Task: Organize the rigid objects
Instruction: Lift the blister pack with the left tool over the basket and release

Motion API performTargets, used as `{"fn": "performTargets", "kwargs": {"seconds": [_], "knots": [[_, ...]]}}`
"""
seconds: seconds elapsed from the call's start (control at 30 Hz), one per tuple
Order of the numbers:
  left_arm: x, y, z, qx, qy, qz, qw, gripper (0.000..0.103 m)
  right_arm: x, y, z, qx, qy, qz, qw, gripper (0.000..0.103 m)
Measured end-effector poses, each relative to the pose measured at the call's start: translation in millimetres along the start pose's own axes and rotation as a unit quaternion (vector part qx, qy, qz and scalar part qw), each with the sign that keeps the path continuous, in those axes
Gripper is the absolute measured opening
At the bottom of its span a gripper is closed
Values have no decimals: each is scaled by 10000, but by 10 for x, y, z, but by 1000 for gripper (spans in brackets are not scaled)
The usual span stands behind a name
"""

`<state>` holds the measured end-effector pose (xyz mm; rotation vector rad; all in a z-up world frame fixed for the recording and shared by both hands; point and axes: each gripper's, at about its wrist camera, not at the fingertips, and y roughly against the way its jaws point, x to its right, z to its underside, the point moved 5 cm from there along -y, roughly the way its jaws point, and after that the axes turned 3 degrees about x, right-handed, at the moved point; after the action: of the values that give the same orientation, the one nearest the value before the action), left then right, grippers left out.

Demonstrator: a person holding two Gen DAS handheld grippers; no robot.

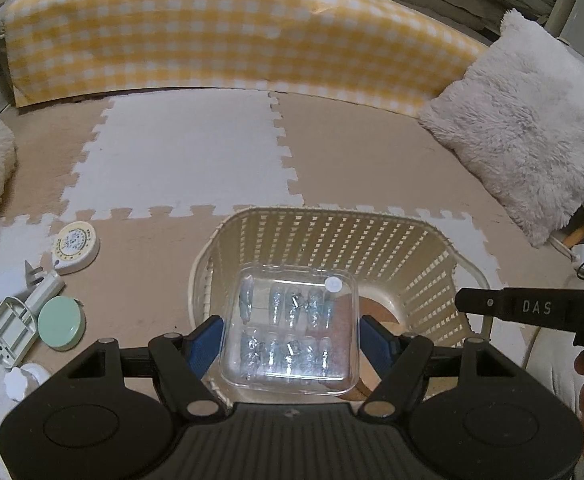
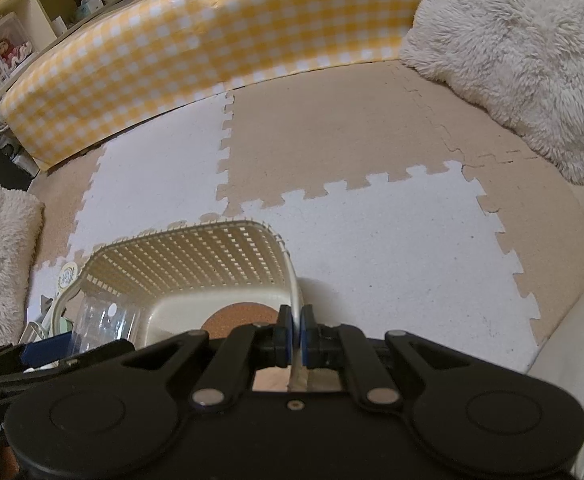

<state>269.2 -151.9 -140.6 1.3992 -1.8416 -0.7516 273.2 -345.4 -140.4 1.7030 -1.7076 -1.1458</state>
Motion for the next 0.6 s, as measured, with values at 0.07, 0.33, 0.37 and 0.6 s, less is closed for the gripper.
{"fn": "performTargets", "kwargs": {"seconds": [0.07,0.33,0.37,0.6], "knots": [[6,0,7,-4,15,-29,10000,74,1,0,0,-1,-4,-2,10000,5],[-1,8,6,-67,56,-70,9999,75,-4,-6,-1,-1,8,-17,10000,5],[4,12,7,-75,56,-67,9999,75,-4,-7,0,-5,5,-27,10000,5],[11,22,7,-74,49,-78,9999,75,-7,-11,2,-6,19,-18,10000,5]]}}
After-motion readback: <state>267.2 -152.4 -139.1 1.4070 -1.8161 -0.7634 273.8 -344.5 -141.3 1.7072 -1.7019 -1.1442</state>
